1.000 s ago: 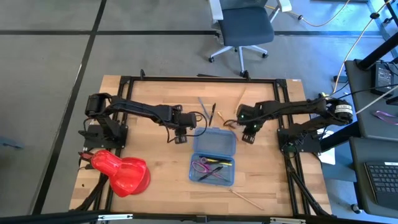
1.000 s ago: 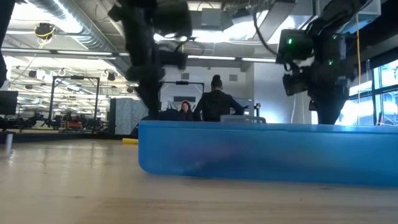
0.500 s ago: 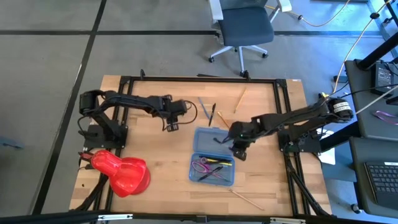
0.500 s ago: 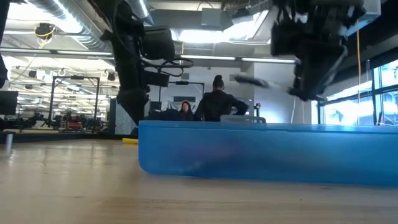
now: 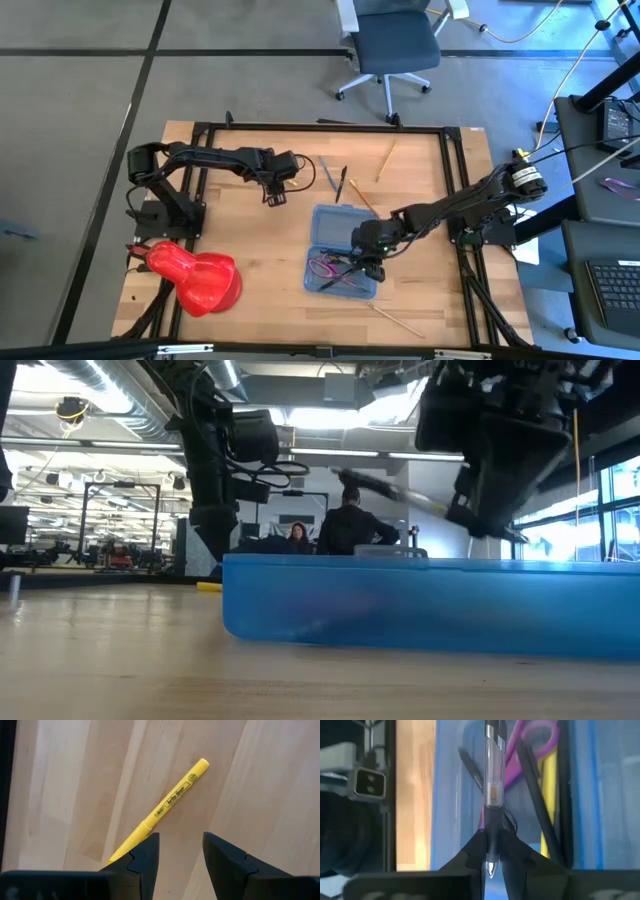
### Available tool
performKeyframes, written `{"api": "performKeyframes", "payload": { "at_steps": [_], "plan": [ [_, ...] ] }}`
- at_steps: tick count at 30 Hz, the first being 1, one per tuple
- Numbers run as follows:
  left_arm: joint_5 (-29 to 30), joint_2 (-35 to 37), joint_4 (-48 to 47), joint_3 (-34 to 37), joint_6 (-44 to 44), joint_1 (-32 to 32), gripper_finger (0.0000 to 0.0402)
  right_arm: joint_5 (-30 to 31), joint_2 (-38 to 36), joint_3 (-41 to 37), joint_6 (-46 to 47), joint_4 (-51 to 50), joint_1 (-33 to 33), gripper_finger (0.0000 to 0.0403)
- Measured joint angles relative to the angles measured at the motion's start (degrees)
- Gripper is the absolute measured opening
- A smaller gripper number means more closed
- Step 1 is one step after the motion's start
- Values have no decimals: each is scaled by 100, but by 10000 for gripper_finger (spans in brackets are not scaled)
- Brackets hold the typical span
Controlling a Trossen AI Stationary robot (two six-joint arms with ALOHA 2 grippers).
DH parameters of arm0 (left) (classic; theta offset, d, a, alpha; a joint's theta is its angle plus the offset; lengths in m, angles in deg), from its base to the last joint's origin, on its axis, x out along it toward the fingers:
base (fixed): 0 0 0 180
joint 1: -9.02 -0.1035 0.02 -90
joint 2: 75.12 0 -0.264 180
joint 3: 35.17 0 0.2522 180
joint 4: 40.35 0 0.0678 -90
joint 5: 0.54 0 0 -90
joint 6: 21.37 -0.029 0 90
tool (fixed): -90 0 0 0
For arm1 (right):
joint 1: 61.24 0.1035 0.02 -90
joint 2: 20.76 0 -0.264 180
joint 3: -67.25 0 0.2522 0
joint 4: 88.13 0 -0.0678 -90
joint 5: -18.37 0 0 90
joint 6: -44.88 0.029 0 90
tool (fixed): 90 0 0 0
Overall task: Pick & place school supplies into a supply box
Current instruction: Put the top right black pen into the blue supply box
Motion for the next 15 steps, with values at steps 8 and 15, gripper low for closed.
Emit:
{"api": "performKeyframes", "payload": {
  "at_steps": [8,15],
  "plan": [
    [9,-2,-5,0,-251,0,144,-114,438,0,6,-3,129,44],
    [10,-2,-31,-4,-315,0,165,-348,630,0,285,-22,126,44]
  ]
}}
